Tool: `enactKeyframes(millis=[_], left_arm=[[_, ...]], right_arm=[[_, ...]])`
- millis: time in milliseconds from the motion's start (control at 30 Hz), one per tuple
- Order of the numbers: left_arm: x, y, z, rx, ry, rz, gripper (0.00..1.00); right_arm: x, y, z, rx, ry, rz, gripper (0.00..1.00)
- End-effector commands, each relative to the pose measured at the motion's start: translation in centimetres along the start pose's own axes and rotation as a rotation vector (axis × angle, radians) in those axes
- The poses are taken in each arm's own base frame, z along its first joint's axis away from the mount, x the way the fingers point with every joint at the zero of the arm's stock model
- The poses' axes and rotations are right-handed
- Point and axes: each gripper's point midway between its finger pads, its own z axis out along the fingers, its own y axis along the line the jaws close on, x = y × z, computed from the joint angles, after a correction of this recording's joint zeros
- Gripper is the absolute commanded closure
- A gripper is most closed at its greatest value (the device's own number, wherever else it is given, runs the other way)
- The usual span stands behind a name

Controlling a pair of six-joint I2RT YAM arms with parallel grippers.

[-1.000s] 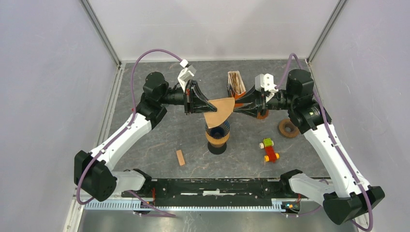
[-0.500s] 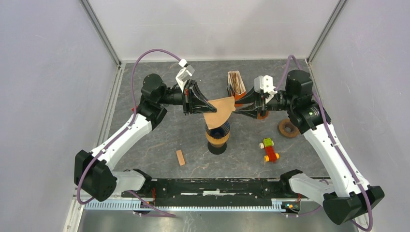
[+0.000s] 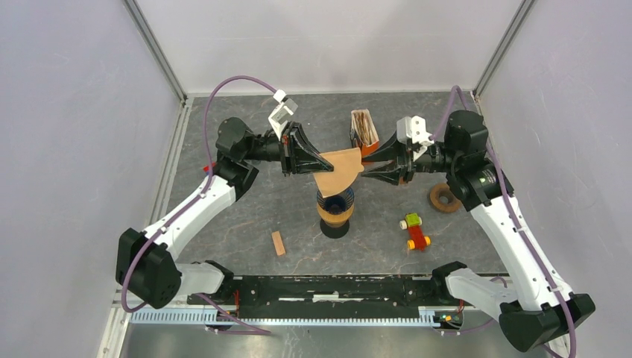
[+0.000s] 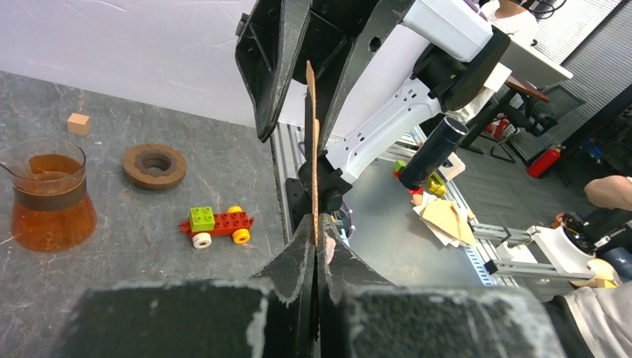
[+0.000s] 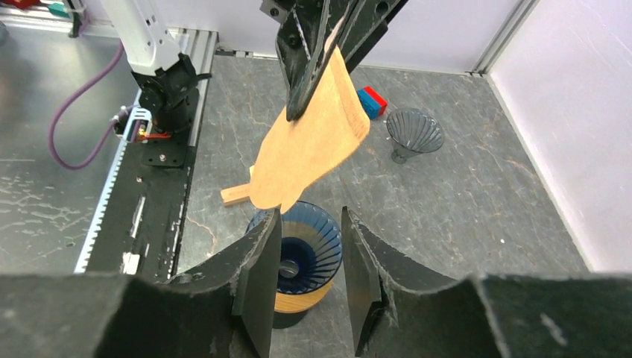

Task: Place the coffee filter in the dripper
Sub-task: Pick up the coffee filter from the coffee filter holder.

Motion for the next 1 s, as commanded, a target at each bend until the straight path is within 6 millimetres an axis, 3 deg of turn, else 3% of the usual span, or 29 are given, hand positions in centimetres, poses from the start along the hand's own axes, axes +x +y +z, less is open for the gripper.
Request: enactKeyframes(millis=[0,333,633,967], left_arm=[[-0.3,-0.6,-0.1,0.029,-0.013,-0.002,0.98],[-0.3,-0.8,-0.1,0.031,-0.017,0.004,0.98],[-0.7,-0.9,-0.1,0.032,-0.03,0.008,0.98],[0.3,-0.8,-0.3,0.031,-0.014,0.016,0.98]], right_arm=[[-1.6,-0.1,0.3,-0.012,-0.068,0.042,0.59],[-1.1,-0.2,0.5,-0.022,-0.064,0.044,0.6],[0.9,0.5,-0.2,-0.01,0.019,-0.02,0.57],[-1.2,-0.9,0.3,0.027,-0.039,0.042,0.6]])
